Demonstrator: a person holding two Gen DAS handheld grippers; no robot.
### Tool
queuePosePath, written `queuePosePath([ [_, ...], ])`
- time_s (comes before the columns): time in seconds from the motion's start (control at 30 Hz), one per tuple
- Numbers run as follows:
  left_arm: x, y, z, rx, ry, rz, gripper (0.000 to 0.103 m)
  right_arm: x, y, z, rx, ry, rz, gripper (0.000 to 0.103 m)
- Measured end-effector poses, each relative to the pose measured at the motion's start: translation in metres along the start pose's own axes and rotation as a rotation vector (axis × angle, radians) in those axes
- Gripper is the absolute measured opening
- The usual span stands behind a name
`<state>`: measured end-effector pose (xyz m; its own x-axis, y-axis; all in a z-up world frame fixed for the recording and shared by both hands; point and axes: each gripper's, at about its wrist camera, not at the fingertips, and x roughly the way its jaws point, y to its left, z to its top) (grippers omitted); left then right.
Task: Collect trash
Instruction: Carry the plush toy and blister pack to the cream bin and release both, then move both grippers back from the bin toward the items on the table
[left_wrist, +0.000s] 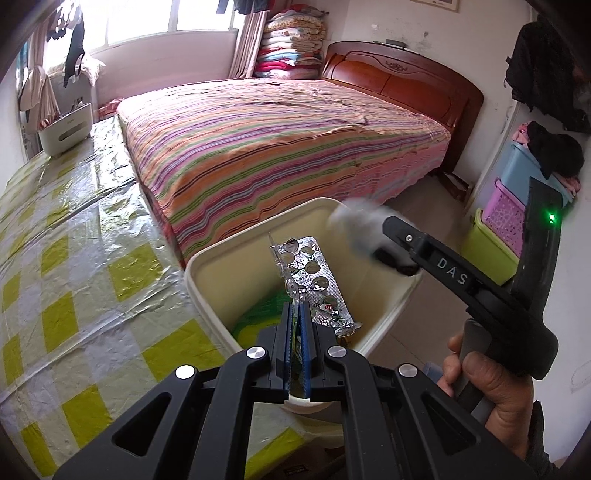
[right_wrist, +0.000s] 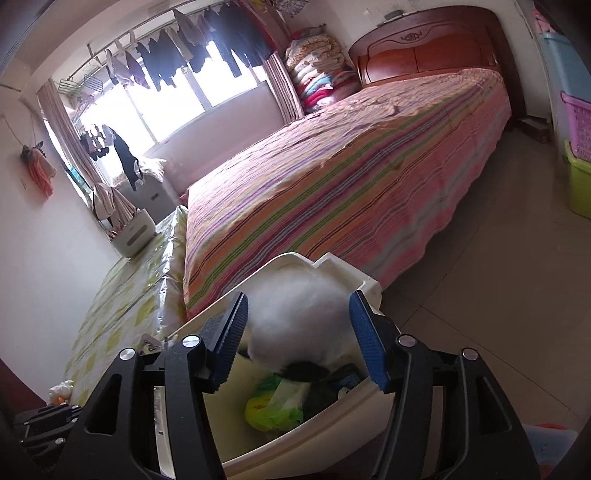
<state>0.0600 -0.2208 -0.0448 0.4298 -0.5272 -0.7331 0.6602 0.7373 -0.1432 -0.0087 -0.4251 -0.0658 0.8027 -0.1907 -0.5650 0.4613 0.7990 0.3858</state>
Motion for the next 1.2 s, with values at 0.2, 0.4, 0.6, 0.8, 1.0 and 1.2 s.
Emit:
queuePosePath([
  [0.2, 0.007, -0.009, -0.001, 0.013, 0.019, 0.001, 0.004, -0.007, -0.003, 0.001, 0.027, -0.017, -0.005, 0.073],
  [0.4, 0.012, -0.015, 0.0, 0.021, 0.028, -0.004, 0.004, -0.016, -0.013, 0.004, 0.067, -0.047, 0.0, 0.073],
  [0.6, 0.018, -0.017, 0.003, 0.018, 0.033, -0.009, 0.004, -0.018, -0.021, 0.003, 0.102, -0.055, 0.002, 0.073],
  [0.8, 0.021, -0.018, 0.003, 0.006, 0.03, -0.005, 0.005, -0.014, -0.018, 0.002, 0.101, -0.046, 0.014, 0.073],
  [1.0, 0.021, -0.017, 0.003, -0.001, 0.025, 0.024, 0.006, -0.013, -0.019, 0.002, 0.101, -0.04, 0.019, 0.073],
  [1.2, 0.014, -0.016, 0.004, -0.028, 0.002, 0.051, 0.077, -0.013, -0.019, 0.002, 0.099, -0.035, 0.024, 0.073],
])
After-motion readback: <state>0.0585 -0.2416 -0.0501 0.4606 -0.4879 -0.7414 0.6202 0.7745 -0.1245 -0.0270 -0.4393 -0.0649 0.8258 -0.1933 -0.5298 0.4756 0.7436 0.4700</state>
